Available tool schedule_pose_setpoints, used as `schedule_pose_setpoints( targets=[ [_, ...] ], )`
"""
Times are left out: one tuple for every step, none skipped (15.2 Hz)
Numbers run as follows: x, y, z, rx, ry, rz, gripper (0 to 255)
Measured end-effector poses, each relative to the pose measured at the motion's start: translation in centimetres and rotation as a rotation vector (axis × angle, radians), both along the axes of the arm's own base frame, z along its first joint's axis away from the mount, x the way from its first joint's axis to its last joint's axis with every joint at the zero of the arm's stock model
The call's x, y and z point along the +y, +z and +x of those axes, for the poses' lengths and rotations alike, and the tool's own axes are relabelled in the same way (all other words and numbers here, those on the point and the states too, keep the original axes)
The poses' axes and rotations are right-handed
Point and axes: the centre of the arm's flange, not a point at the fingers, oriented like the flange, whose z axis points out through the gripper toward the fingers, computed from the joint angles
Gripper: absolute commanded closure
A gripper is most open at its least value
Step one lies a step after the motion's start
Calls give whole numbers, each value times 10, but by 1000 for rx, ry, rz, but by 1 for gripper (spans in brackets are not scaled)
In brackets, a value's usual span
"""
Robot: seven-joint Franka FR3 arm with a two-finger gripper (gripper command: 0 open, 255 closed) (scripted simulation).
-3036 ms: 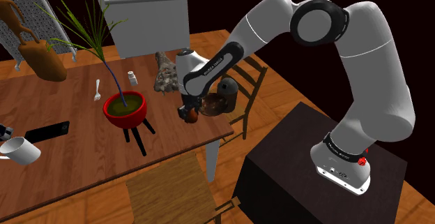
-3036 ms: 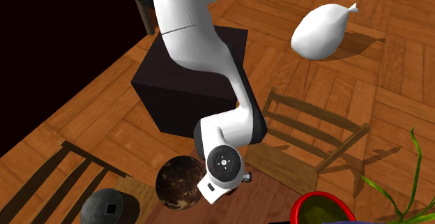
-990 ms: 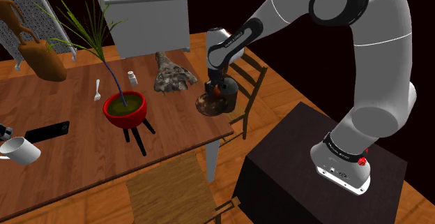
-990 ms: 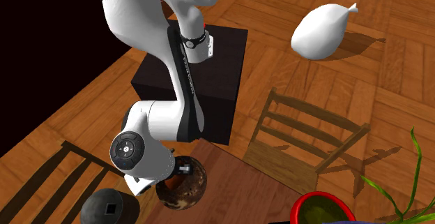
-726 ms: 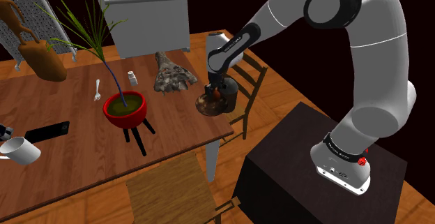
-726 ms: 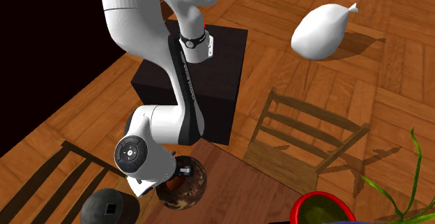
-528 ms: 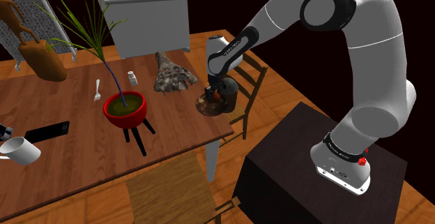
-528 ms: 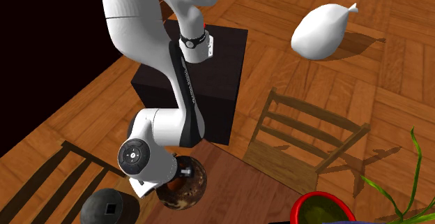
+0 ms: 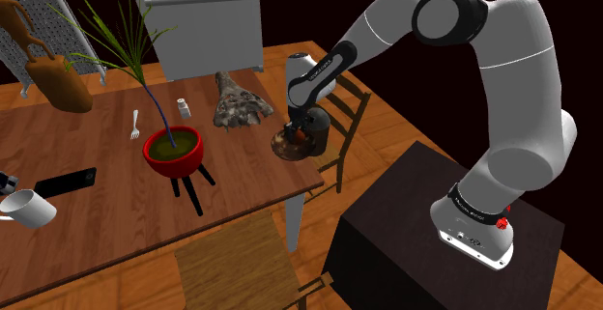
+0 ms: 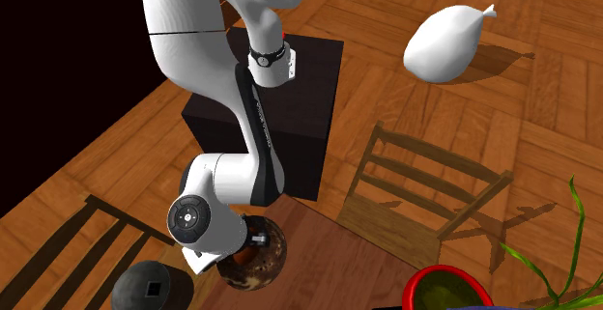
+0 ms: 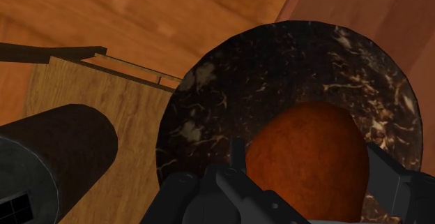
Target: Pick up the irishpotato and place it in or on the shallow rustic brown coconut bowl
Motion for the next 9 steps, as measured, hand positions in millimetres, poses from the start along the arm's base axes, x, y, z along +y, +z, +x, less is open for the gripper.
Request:
schedule_pose_setpoints(
  targets=[
    [0, 0, 0, 0, 0, 0, 0],
    [0, 0, 0, 0, 0, 0, 0],
    [0, 0, 0, 0, 0, 0, 0],
    [0, 0, 0, 0, 0, 0, 0],
    [0, 0, 0, 0, 0, 0, 0],
    [0, 0, 0, 0, 0, 0, 0],
    [0, 0, 0, 0, 0, 0, 0],
    [0, 7, 1, 0, 0, 0, 0],
    [-2, 18, 2, 0, 0, 0, 0]
  ],
)
